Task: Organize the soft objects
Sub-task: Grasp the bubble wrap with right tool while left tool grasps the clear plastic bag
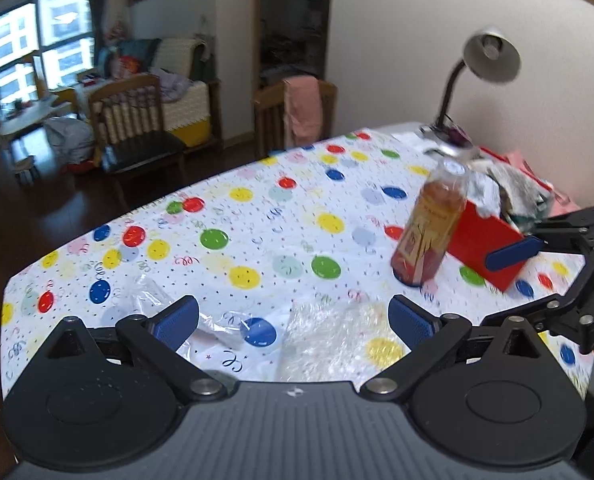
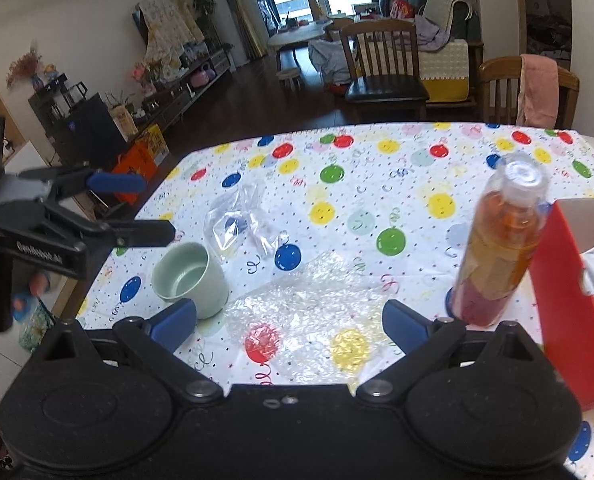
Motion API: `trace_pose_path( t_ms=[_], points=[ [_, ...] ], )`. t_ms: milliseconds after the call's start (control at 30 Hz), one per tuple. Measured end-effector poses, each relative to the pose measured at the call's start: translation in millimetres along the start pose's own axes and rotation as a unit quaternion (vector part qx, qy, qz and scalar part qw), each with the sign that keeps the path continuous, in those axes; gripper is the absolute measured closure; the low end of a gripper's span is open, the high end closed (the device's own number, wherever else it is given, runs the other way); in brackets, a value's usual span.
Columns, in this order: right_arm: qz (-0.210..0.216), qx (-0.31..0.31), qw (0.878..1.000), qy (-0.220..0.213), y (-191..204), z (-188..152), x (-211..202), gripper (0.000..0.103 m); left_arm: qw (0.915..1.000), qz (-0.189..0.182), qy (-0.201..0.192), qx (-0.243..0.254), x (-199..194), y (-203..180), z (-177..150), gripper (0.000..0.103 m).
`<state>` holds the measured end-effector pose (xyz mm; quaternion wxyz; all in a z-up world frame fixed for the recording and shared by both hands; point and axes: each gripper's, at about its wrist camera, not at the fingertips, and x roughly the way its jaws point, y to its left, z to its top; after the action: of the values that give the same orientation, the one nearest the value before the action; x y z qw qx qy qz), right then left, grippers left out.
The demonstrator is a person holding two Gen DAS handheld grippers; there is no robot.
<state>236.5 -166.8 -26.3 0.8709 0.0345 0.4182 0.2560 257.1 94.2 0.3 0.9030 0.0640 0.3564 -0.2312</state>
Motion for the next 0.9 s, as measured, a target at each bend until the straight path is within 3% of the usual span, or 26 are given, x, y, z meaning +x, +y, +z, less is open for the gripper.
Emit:
trace_pose_path(
  t_ms=[433, 600, 900],
  points=[
    [0.017, -0.061, 0.997, 0.040, 20, -4, 61, 0.003, 0.9931, -0.015, 0.087, 0.078, 68, 69, 11, 0.001],
    [0.009, -0.082, 0.995, 0.055, 18, -7, 89, 0.004, 0.9895, -0.009, 0.121, 0.079, 107, 85, 11, 0.001],
    [0.014, -0.134, 0.989, 0.064, 16, -5, 133, 0.003, 0.9821, -0.039, 0.176, 0.054, 168, 91, 11, 0.002]
  ],
)
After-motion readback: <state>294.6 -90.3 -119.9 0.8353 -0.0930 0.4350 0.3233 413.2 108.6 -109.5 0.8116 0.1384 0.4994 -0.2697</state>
